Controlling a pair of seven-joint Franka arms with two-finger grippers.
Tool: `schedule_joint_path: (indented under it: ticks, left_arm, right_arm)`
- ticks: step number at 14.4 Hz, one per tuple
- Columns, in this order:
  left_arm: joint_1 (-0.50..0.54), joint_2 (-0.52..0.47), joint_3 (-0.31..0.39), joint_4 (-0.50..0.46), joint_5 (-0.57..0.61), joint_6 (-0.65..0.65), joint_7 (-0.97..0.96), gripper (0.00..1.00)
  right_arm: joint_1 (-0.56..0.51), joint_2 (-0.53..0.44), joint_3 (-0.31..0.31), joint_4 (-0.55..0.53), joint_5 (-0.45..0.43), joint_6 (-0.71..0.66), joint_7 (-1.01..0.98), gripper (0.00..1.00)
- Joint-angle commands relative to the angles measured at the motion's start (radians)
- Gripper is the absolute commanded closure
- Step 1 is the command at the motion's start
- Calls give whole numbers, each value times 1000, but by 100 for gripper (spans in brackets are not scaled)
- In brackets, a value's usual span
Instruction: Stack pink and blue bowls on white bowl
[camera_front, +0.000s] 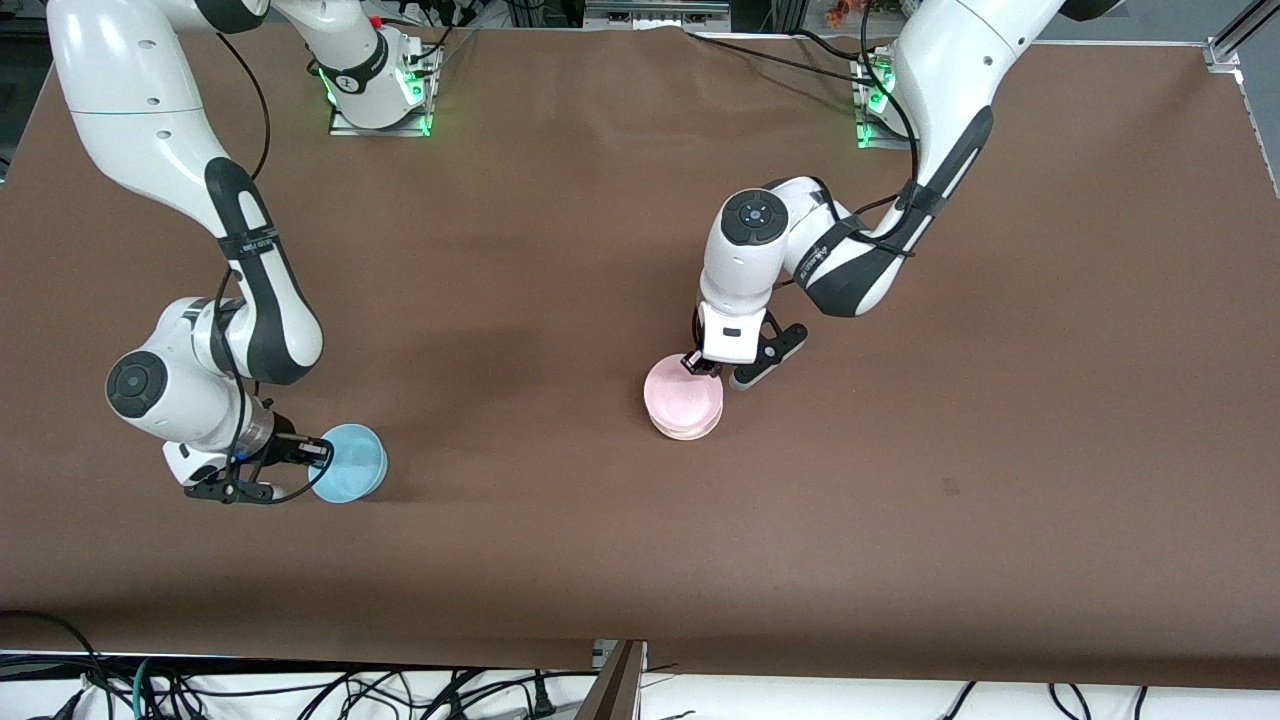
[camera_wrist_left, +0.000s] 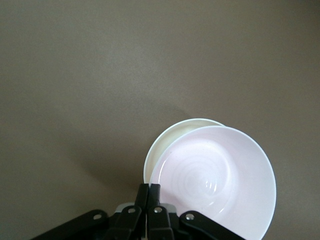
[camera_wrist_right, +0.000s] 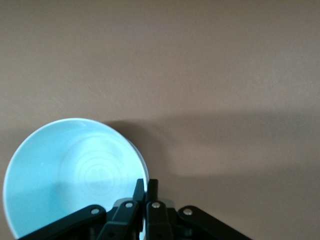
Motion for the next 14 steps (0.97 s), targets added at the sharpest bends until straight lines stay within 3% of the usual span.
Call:
schedule_joint_path:
  ticks: [1,7,14]
  left_arm:
    - [-9,-4,7,-7,32,7,-29,100]
    - [-11,24,13,0,35,70,-52,100]
    - [-9,48,13,3,162,74,-141,100]
  right_arm:
    - [-2,9,2,64,9,-72,8,100]
    - [18,9,2,158,6,-204,138,100]
    - [107,11,4,254,6,-303,394,100]
